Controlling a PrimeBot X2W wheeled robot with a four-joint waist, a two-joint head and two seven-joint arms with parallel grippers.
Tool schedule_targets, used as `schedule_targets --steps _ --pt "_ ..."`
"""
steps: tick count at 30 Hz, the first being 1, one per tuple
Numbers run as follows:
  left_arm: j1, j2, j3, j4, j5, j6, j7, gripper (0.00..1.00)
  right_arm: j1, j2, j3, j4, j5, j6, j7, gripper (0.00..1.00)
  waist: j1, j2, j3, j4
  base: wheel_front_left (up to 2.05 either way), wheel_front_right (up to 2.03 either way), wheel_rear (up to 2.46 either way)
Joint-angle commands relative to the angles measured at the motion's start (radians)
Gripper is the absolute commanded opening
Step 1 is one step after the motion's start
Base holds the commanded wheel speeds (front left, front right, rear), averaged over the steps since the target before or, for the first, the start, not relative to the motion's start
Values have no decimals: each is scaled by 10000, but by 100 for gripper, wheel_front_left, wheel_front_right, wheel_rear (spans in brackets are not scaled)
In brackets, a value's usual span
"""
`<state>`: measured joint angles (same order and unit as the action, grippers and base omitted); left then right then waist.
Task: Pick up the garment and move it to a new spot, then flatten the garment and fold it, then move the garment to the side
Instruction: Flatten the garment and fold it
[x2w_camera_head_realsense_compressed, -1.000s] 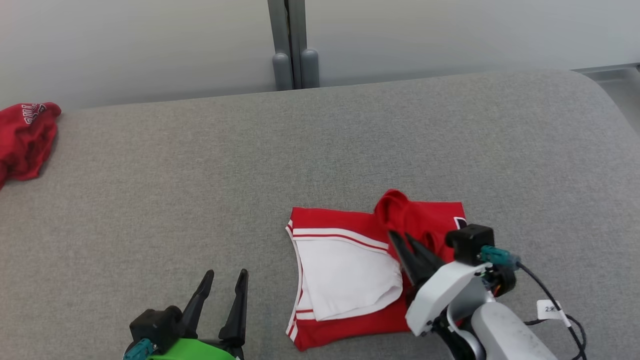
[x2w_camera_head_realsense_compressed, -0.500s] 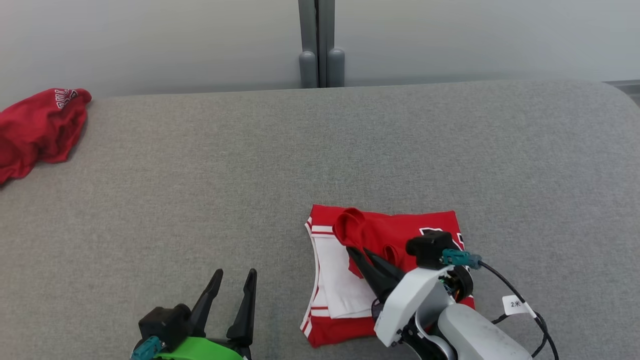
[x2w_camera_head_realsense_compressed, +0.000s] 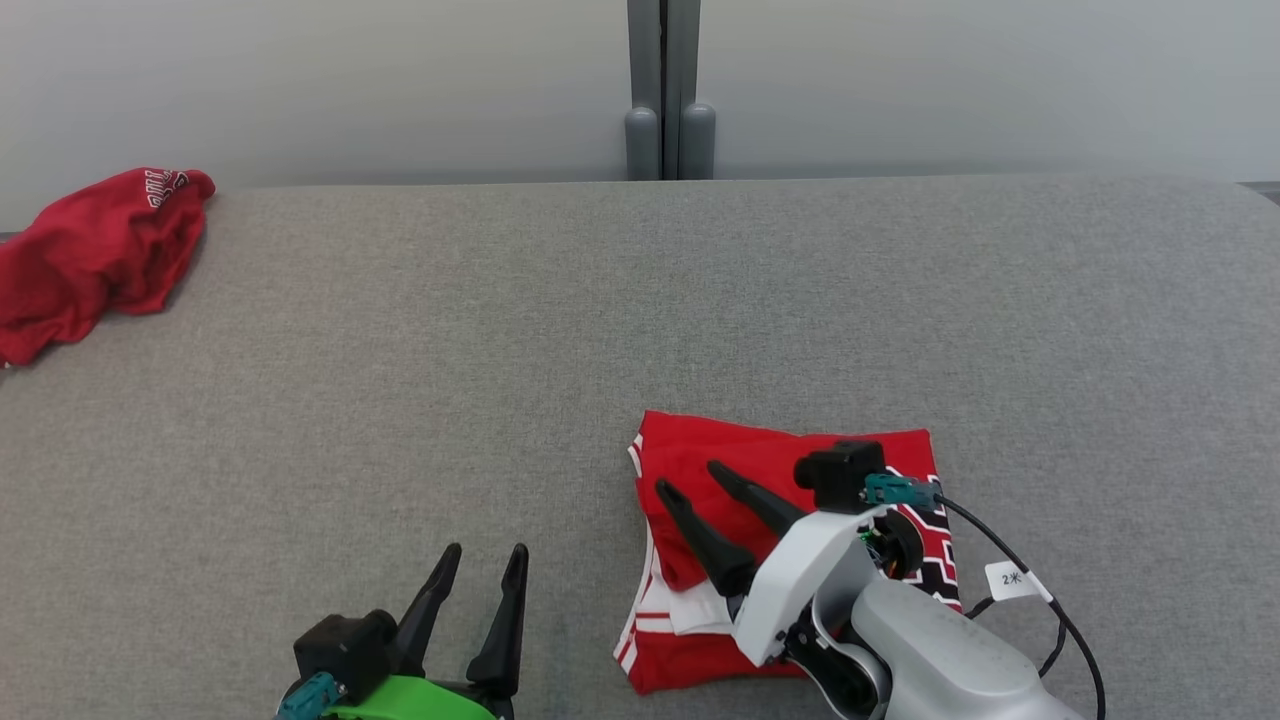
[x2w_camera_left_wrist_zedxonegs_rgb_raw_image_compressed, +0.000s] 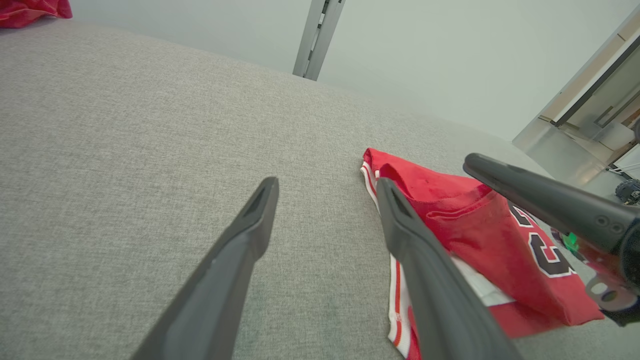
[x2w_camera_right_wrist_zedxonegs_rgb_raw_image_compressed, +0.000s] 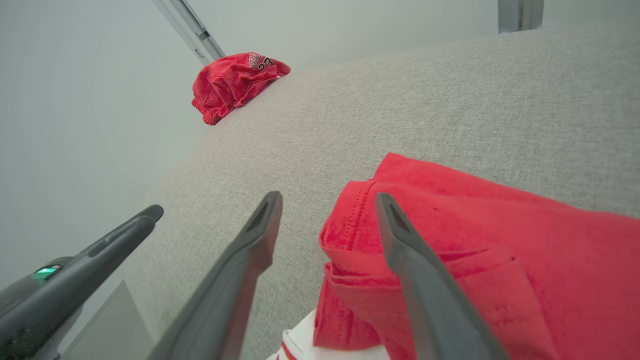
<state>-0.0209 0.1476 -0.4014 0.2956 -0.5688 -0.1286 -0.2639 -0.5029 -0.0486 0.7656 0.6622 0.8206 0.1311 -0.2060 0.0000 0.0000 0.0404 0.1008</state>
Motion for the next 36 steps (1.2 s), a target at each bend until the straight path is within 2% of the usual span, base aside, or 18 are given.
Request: schedule_targets --steps 1,5,9,11,18,19,21,24,26,27,36 --pt "-105 59 -13 13 -73 -32 -3 100 -135 -41 103 74 139 -9 -136 100 0 0 -29 -14 0 0 0" --pt "-50 15 -17 -55 -42 -33 -3 100 -429 -41 260 236 238 -9 -390 100 0 0 -98 -90 0 0 0" --pt "36 -67 39 -148 55 -32 -3 100 -692 -41 -26 496 -488 -9 -557 100 0 0 -184 -225 0 0 0" --pt "93 -104 55 -167 78 -32 -3 100 -765 -41 -394 589 -980 -9 -592 100 0 0 -234 -296 0 0 0" --pt "207 -205 197 -301 252 -33 -3 100 -107 -38 -2719 57 -3434 -9 -594 99 0 0 -345 -493 0 0 0" --pt "223 -210 229 -331 289 -33 -3 100 18 -38 -2993 -48 -3705 -9 -596 84 0 0 -352 -506 0 0 0" --pt "251 -205 298 -398 373 -33 -3 100 347 -36 -3490 -194 -4174 -9 -595 49 0 0 -360 -527 0 0 0" --pt "286 -210 562 -515 512 -33 -3 100 786 -36 -4094 -247 -4813 -9 -598 33 0 0 -359 -534 0 0 0" --pt "327 -185 739 -556 591 -33 -3 100 1034 -34 -4365 -213 -5147 -9 -598 14 0 0 -354 -517 0 0 0" --pt "336 -162 838 -576 654 -33 -3 100 1157 -34 -4489 -172 -5338 -9 -599 0 0 0 -346 -502 0 0 0" --pt "316 -185 1261 -729 880 -33 -3 100 1735 -36 -4736 259 -5996 -9 -598 0 0 0 -143 -203 0 0 0"
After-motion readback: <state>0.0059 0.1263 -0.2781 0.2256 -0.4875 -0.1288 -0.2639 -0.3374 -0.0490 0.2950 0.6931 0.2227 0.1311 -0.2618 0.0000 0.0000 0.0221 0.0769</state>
